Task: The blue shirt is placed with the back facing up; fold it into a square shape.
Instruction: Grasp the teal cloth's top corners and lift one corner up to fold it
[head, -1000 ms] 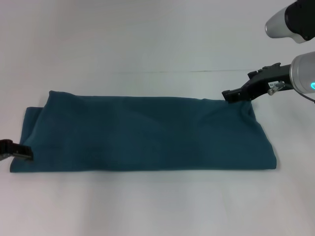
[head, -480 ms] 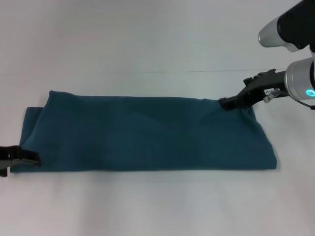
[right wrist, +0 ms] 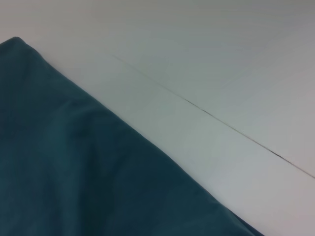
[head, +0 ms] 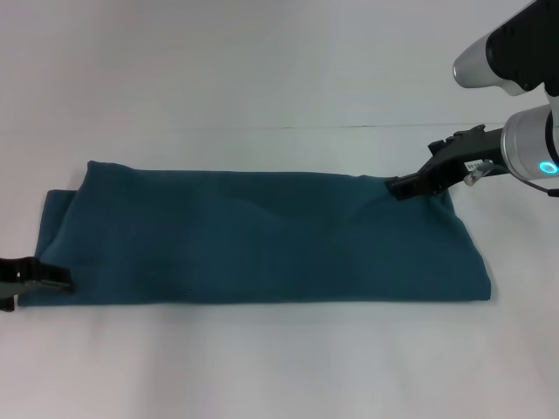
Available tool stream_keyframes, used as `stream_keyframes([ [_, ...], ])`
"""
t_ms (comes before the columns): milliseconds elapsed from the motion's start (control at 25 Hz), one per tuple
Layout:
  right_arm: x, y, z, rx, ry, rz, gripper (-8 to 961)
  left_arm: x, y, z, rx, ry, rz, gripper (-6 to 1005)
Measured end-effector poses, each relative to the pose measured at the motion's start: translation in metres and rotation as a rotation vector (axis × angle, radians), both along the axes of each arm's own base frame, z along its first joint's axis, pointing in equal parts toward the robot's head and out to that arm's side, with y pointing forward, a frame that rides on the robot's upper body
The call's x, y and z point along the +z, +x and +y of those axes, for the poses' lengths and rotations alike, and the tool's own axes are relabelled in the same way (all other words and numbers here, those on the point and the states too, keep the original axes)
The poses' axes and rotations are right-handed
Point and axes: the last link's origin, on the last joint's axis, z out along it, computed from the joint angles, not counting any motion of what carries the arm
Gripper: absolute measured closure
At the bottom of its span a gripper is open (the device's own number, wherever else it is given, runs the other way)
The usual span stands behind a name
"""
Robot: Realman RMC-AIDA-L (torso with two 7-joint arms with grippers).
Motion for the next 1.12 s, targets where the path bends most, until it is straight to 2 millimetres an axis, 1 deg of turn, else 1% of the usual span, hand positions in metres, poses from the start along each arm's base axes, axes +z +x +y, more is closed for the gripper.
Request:
stream_keyframes([
  [360,-0.002,-0.002,0.0,0.005,-0.005,-0.003,28,-0.007,-0.003,0.006,-0.003,-0.003,0.005,127],
  [840,-0.002,-0.002,0.0,0.004,-0.003,-0.002,29,-0.029,0.013,0.013,-0.095,-0.07,0.07,162],
  [1080,-0.003,-0.001,-0.001,0.0,-0.005,-0.001,30,-0.03,0.02,0.016,-0.13,-0.081,0.095,344],
  [1120,-0.002,0.0,-0.001,-0.001,-0.006,-0.001,30,-0.03,0.021,0.016,-0.136,-0.081,0.099,392],
])
